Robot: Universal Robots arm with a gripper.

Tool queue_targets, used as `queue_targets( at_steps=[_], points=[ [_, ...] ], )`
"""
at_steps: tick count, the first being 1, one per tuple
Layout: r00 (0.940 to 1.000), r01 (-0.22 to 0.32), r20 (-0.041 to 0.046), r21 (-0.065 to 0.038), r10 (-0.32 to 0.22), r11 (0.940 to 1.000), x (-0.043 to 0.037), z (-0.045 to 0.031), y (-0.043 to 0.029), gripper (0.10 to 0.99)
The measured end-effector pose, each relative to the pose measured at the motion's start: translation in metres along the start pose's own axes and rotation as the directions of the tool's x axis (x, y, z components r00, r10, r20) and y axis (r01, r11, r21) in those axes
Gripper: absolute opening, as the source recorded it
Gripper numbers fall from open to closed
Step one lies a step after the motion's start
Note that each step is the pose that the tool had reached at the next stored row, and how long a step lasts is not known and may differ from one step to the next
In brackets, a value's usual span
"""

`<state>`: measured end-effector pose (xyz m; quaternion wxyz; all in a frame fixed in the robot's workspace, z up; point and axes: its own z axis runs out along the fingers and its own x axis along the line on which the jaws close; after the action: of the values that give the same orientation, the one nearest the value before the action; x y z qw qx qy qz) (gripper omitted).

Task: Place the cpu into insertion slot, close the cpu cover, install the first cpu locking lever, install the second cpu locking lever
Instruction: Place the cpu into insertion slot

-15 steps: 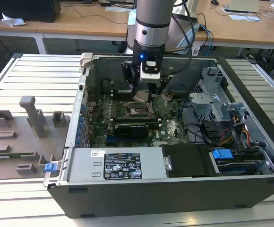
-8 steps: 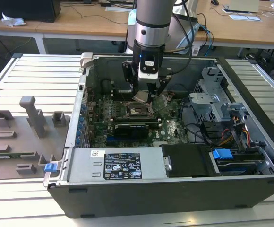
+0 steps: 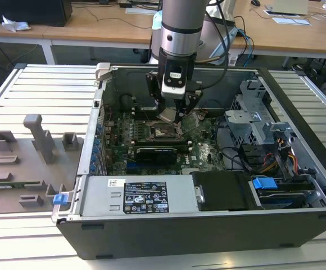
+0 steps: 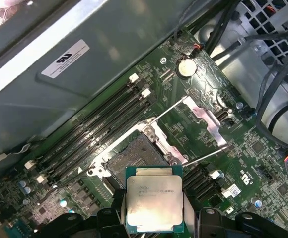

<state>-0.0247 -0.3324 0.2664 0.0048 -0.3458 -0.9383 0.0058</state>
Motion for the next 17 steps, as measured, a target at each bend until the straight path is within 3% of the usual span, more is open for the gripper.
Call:
queue_targets(
  at_steps=[11, 17],
  points=[
    [0.9966, -0.082, -0.001, 0.0, 0.082, 0.9966, 0.0, 0.0002, 0.0, 0.545],
    [0.9909, -0.135, -0.0015, 0.0, 0.135, 0.9909, 0.0, 0.0004, 0.0, 0.545]
  ],
)
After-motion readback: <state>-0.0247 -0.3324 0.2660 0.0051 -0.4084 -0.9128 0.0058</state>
